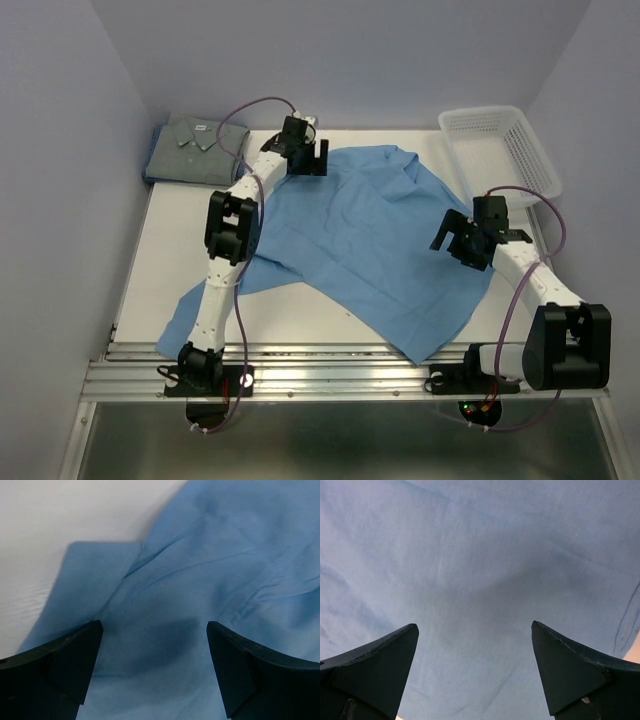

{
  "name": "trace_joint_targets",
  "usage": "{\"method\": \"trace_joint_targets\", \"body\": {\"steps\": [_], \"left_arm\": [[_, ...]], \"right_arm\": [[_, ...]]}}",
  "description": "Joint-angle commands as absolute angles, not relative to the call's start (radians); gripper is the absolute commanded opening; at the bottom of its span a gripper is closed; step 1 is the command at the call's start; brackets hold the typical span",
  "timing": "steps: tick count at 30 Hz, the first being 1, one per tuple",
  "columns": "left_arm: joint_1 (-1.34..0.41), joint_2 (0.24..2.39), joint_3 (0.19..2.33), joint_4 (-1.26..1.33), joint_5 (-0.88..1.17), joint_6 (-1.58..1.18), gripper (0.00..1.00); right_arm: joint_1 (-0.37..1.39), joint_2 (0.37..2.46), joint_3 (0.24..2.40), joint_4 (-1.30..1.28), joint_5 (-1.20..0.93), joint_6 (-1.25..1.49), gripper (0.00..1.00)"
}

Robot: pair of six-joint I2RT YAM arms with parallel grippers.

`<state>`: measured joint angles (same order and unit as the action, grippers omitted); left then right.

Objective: Fold and stack the long sleeve shirts
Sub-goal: Fold the shirt

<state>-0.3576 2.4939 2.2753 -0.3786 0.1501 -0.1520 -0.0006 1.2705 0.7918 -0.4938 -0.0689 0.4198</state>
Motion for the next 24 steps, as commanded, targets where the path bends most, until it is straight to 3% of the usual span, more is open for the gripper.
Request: {"method": "trace_joint_targets", "body": {"steps": [1,8,15,19,24], "left_arm": [[-0.336,2.502,2.292,-0.414,0.098,-0.127,0.99],[-0.276,2.559,2.304,-0.491,0.028,-0.225,0.99],[-0.144,2.441,2.059,-0.469,-0.035,-0.282,0.99],[-0.065,2.392,1.994,-0.459,-0.037,-0.285,0.99],[-0.040,2.440,2.058,-0.509,-0.020,-0.276,0.97]], "right_arm": [[-0.008,1.290,0.815,-0.450,0.061,0.440,1.00],[-0.008,1.466,0.870,-0.367,0.051,0.436,1.00],[-0.008,1.755,0.989,-0.308,-0.031,0.399,1.00],[-0.008,1.936,1.179,-0.337,-0.044,0.377,1.00],[-0.008,2.155,1.383,-0.386,0.052,0.328,1.00]]}}
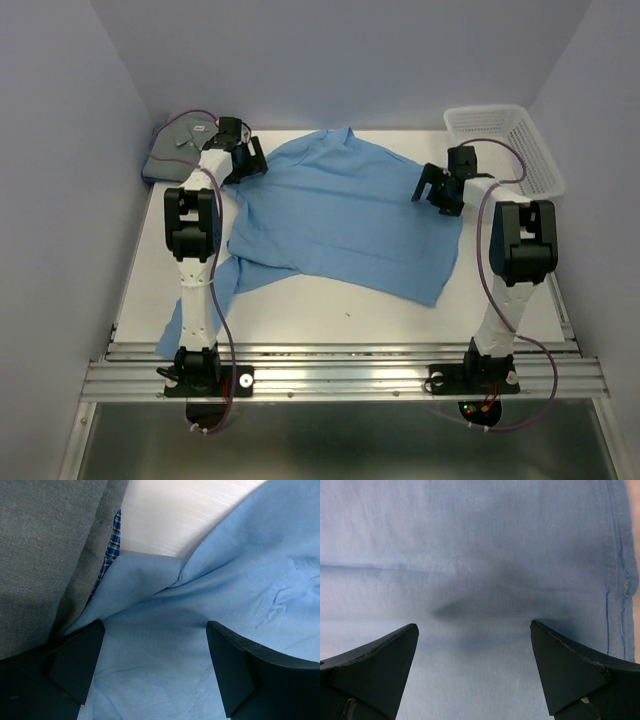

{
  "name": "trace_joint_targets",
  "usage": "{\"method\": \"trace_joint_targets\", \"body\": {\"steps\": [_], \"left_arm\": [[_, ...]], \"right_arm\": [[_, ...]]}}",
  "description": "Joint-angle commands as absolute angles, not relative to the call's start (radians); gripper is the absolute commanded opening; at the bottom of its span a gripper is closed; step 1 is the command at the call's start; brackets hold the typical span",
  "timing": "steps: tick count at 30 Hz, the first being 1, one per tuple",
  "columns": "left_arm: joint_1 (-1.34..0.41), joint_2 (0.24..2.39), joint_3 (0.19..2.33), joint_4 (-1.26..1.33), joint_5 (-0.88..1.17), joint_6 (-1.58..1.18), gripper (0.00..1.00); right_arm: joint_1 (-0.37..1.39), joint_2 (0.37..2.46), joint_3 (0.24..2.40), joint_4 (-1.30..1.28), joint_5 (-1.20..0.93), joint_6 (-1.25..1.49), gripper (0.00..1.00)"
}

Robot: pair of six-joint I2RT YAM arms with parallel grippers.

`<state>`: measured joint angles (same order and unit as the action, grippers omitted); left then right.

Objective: Fold and stack the long sleeve shirts
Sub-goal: Fold the shirt

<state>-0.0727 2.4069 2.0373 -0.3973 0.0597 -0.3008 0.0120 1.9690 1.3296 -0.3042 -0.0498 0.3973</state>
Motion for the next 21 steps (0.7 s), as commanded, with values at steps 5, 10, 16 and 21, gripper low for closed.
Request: {"method": "trace_joint_targets", "body": {"steps": [5,10,16,21], "left_arm": [[-0.040,2.448,2.088,-0.525,0.075,-0.279,0.99],[-0.041,2.390,2.074,-0.500,0.189,-0.296,0.99],[-0.066,2.249,2.158,-0.532,0.199,-0.258,0.99],[-0.103,2.036,2.036,-0.506,0.099,-0.278,0.99]], "right_arm": [[-0.008,2.279,1.636,-0.460,0.037,0.288,1.00],[0.001,2.294,1.733,-0.480,0.008,0.258,1.00],[0.101,2.137,1.773,-0.466,0.044,0.101,1.00],[0.141,1.963,1.714,-0.422,0.023,0.112,1.00]]}}
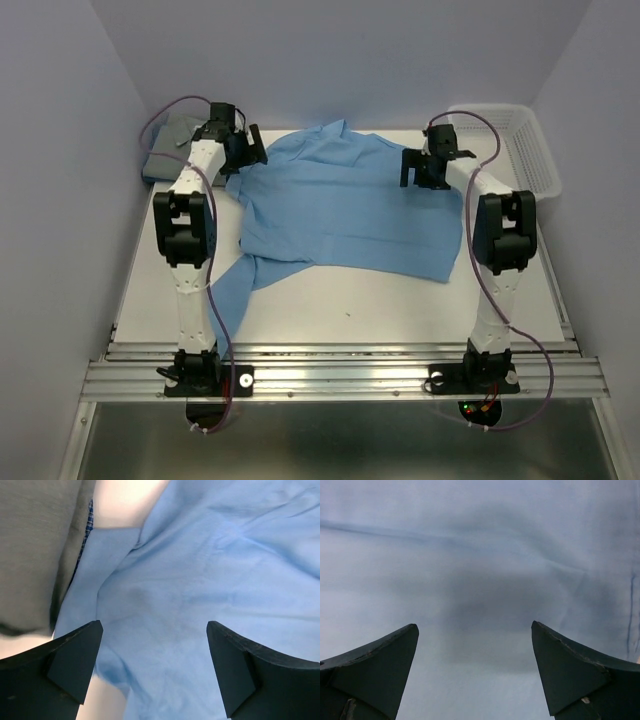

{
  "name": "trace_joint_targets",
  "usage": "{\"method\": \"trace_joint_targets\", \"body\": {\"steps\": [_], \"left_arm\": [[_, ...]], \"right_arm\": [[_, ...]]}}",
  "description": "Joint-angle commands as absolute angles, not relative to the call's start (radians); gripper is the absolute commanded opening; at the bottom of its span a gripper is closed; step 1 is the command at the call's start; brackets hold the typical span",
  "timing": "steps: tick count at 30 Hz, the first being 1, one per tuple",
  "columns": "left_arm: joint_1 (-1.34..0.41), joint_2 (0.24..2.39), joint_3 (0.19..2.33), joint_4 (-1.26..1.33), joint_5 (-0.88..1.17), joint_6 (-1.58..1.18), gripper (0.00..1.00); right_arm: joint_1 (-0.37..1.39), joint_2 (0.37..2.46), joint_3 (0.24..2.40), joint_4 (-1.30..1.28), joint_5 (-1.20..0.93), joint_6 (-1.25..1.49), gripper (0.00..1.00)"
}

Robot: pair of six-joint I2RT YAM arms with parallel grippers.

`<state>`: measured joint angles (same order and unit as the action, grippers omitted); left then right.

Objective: Fold and stack the long sleeve shirts
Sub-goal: Fold the shirt

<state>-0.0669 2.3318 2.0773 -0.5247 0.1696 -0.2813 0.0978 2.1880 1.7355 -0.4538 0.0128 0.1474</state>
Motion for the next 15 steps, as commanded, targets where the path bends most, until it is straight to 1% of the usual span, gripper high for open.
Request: {"method": "trace_joint_targets", "body": {"steps": [1,2,3,4,5,6,7,8,9,11,12,14,15], "left_arm": [[-0.109,1.941,1.932,-0.496,0.072,-0.294,0.99],[-0.113,1.893,1.869,-0.471,0.025,-0.336,0.99],[-0.114,1.840,1.732,-0.459,0.011,-0.363,0.99],[-0.114,1.737,1.659,-0.454,-0.033,-0.394,0.99],[-0.114,1.689,1.594,-0.453,-0.060,-0.429,0.99],[-0.114,1.639,1.469,-0.462,-0.098,-0.499,0.99],[-0.114,1.555,1.407,-0.477,-0.112,-0.535,0.99],[-0.114,1.516,1.354,-0.523,-0.124,-0.566,0.99],[-0.114,1.478,1.244,-0.552,-0.152,-0.627,0.99],[-0.112,1.384,1.140,-0.648,-0.173,-0.676,0.99],[-0.110,1.358,1.050,-0.688,-0.176,-0.698,0.99],[-0.110,1.286,0.962,-0.756,-0.170,-0.762,0.99],[-0.110,1.257,0.883,-0.805,-0.157,-0.779,0.99]], "right_arm": [[0.150,1.926,1.645,-0.405,0.021,0.121,1.00],[0.150,1.889,1.608,-0.369,0.017,0.150,1.00],[0.150,1.853,1.565,-0.351,0.009,0.169,1.00],[0.150,1.780,1.475,-0.318,0.008,0.190,1.00],[0.150,1.744,1.433,-0.302,0.008,0.208,1.00],[0.150,1.680,1.349,-0.289,0.008,0.239,1.00],[0.150,1.652,1.310,-0.275,0.008,0.250,1.00],[0.150,1.625,1.278,-0.252,0.008,0.261,1.00],[0.150,1.602,1.249,-0.244,-0.029,0.264,1.00],[0.150,1.551,1.194,-0.242,-0.028,0.273,1.00],[0.150,1.539,1.183,-0.244,-0.005,0.284,1.00],[0.150,1.519,1.166,-0.244,0.050,0.305,1.00],[0.150,1.517,1.166,-0.245,0.060,0.310,1.00]]}}
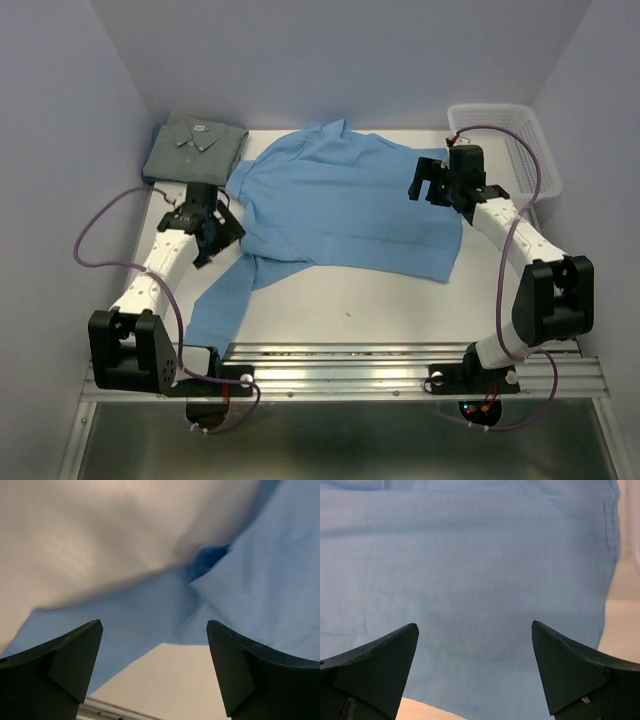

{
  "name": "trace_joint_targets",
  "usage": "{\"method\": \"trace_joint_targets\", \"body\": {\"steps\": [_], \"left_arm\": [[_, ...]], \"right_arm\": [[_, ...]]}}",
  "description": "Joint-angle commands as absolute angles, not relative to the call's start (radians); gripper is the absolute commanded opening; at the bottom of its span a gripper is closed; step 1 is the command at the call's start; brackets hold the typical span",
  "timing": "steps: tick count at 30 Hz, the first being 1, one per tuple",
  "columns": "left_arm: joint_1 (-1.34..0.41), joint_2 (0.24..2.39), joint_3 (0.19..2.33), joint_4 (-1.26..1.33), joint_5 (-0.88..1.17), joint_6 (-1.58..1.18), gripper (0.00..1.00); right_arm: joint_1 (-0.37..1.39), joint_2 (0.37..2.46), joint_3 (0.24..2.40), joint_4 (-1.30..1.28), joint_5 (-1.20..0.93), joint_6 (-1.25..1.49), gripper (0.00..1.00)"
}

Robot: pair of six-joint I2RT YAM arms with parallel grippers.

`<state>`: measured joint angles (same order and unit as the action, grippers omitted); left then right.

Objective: Fold and stack the long sleeve shirts
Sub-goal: Fold the shirt

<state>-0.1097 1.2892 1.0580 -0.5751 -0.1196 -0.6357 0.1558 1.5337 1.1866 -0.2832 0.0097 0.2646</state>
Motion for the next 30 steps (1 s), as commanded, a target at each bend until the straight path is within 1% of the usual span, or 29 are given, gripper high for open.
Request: {"method": "trace_joint_targets", "body": {"steps": [1,3,8,10,13,16,19,22,24,27,30], "left_arm": [[-0.110,1.196,0.846,-0.824,-0.146,-0.810,0.99],[-0.110,1.113,0.767,-0.876,-0.123,-0.848,0.99],[-0.118,1.046,0.775,-0.904,-0.185,-0.891,0.99],[-0.118,1.090,0.756,-0.885,-0.201,-0.864,0.99],[-0.120,1.179,0.706,-0.799,-0.106,-0.786,0.99],[-0.121,1.226,0.728,-0.805,-0.121,-0.781,0.99],[-0.123,1.241,0.761,-0.750,-0.153,-0.776,0.99],[-0.127,1.311,0.753,-0.709,-0.101,-0.762,0.99],[-0.144,1.374,0.771,-0.712,-0.106,-0.781,0.99],[-0.187,1.405,0.776,-0.694,-0.111,-0.827,0.99],[-0.190,1.437,0.752,-0.638,-0.089,-0.827,0.99]], "right_arm": [[0.150,1.517,1.167,-0.252,0.060,0.317,1.00],[0.150,1.522,1.163,-0.252,0.029,0.330,1.00],[0.150,1.535,1.158,-0.247,0.008,0.345,1.00],[0.150,1.532,1.152,-0.247,0.008,0.341,1.00],[0.150,1.526,1.154,-0.247,0.018,0.330,1.00],[0.150,1.523,1.149,-0.245,0.026,0.328,1.00],[0.150,1.532,1.152,-0.247,0.031,0.322,1.00],[0.150,1.532,1.154,-0.252,0.035,0.318,1.00],[0.150,1.525,1.155,-0.253,0.040,0.313,1.00],[0.150,1.508,1.154,-0.253,0.058,0.302,1.00],[0.150,1.505,1.158,-0.255,0.069,0.295,1.00]]}}
